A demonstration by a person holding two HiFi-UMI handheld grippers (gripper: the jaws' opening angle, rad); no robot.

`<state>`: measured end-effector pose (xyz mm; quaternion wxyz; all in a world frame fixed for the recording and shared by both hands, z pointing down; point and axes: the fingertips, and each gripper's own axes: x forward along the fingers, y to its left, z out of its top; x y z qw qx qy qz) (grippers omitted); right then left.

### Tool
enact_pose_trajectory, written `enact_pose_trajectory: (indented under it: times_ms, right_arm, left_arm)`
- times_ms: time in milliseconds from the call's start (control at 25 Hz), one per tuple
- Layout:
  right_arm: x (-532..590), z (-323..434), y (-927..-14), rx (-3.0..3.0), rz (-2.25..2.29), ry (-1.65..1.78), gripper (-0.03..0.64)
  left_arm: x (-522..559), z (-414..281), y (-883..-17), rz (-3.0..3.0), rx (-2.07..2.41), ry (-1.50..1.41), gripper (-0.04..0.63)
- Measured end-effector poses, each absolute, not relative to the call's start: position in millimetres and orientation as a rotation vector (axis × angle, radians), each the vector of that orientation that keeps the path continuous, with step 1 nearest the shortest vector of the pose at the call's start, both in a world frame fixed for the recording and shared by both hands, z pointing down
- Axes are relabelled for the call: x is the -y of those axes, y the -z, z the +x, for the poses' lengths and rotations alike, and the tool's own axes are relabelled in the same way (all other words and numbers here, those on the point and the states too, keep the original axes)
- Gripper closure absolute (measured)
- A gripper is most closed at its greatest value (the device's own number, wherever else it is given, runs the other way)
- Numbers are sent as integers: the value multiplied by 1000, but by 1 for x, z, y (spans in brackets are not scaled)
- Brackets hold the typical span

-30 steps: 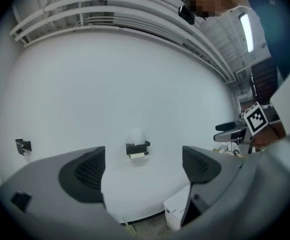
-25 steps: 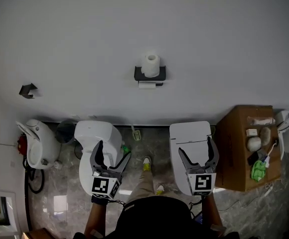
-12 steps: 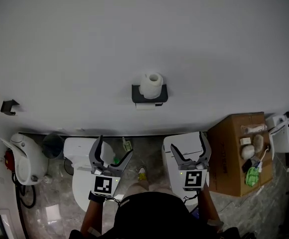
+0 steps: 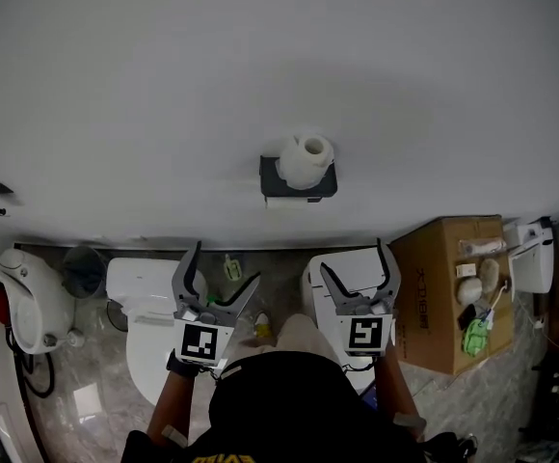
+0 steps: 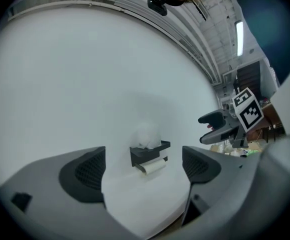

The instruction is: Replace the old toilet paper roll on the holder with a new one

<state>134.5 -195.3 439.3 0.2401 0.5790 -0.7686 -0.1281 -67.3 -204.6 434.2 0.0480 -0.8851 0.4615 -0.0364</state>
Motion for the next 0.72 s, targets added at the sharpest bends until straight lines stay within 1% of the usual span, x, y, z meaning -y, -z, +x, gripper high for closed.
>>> enact_pose_trajectory:
  times_ms: [120,720]
  right_arm:
    - [202,130,-448,2102,1546,364,146]
    - [228,105,-497,2036,1401,469,149]
  left_arm:
    - [213,-69,-439,-2713,-1444,71,126]
    - [221,-68,-457,-2759,-1532,48,126]
